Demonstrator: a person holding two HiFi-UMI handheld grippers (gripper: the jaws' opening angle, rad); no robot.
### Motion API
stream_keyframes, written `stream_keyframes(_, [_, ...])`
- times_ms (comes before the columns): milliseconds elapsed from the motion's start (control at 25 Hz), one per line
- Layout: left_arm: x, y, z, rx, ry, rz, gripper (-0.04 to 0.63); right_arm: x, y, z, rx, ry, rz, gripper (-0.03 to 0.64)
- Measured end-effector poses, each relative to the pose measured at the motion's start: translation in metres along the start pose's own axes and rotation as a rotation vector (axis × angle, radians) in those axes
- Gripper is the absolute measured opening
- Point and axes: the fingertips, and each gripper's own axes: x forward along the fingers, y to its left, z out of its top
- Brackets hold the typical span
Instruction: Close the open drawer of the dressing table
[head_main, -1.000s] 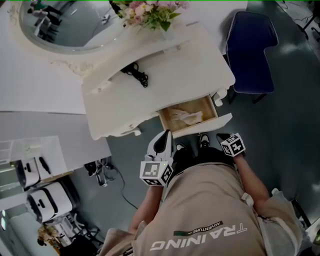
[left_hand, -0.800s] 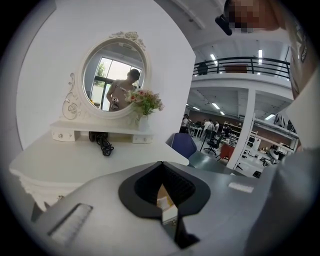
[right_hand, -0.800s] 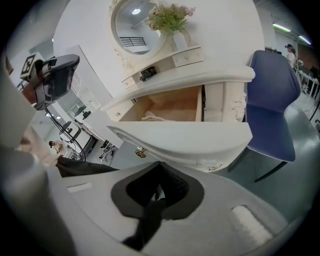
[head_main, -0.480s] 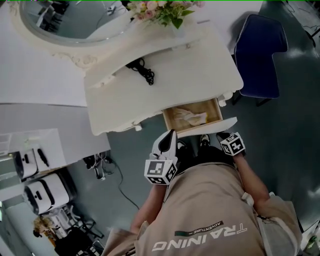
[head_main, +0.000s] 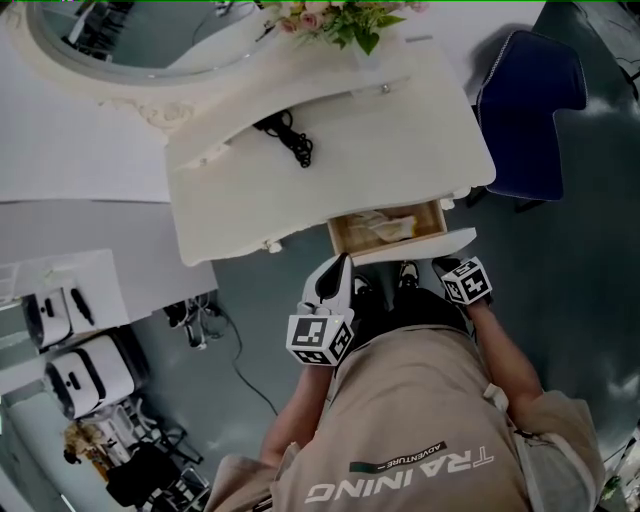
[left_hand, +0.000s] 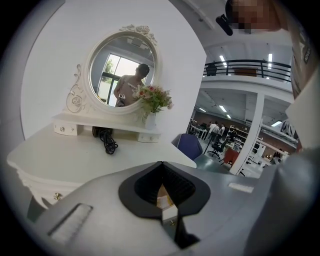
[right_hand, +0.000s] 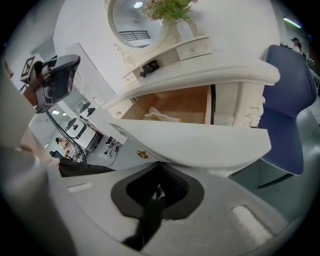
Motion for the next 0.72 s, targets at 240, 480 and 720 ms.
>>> stream_keyframes(240, [0.008,0.004,0.000,-0.013,0.010,0.016,0.018,0.006,-0.002,0.013,-0.011,0.009,0.031,0.003])
stream_keyframes(480, [0.021,0.007,0.003,-0.015,0.018,0.021,0.018,0.013,-0.008,0.028,-0.009,0.007,0.042,0.003])
stream_keyframes(720, [0.038,0.011,0.009,-0.012,0.023,0.028,0.018,0.019,-0.015,0.047,-0.010,0.007,0.059,0.003])
